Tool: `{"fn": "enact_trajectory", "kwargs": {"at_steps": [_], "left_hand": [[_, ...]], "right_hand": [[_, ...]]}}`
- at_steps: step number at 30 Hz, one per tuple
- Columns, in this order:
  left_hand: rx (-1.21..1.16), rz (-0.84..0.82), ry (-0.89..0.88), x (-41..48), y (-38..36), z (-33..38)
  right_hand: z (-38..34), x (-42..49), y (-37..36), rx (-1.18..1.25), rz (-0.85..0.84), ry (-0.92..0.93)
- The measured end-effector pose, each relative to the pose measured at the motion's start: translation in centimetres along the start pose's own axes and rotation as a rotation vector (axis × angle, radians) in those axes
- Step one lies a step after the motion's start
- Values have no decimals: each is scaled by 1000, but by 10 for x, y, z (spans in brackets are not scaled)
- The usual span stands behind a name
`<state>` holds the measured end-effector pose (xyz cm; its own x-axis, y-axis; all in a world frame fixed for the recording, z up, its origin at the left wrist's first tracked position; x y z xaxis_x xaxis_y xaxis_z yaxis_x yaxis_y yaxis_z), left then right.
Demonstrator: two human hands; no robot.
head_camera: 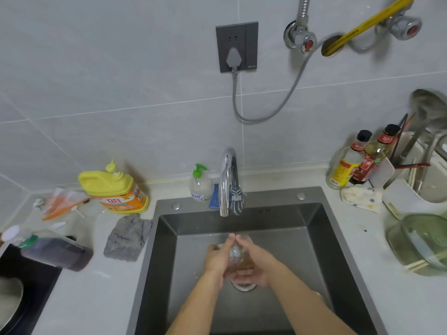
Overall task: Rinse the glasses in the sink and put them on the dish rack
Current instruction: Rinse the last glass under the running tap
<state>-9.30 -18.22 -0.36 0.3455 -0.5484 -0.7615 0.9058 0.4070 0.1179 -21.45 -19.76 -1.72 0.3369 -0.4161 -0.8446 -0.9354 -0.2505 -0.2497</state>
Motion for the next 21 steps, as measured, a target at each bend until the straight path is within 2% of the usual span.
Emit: {"fn": "enact_trajectory", "kwargs": {"at_steps": [2,7,10,12,15,17,19,21], "left_hand": [[108,39,15,-3,2,-3],[70,-8,78,-9,-10,-10],[126,-25,90,-21,-24,-18],[188,28,20,-23,-27,-18],[419,77,-122,-40,-36,0],[367,25,-100,-44,-44,-2],[233,-51,-19,-49,-49,-7],[202,-157,100,-53,-53,-18]], "right_hand": [[0,-4,4,7,13,22],[1,-12,17,-74,65,66],[7,-23,26,-154,167,91],[8,-25,36,-181,233,140],[12,-24,43,-133,203,114],[10,-28,46,-140,194,103],[8,-34,52,-144,232,112],[18,-38,50,-136,207,37]]}}
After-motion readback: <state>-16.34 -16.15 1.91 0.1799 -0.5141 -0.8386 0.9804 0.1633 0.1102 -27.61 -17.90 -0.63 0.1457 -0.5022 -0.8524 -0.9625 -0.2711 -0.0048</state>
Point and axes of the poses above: each hand's wrist, its own x-axis towards the middle knuckle, its own y-axis out of the back of the hand, z = x × y, the point moved 10 cm from there along x, towards the middle knuckle, and after that the axes turned 3 degrees about -x, right-handed, at the moved point
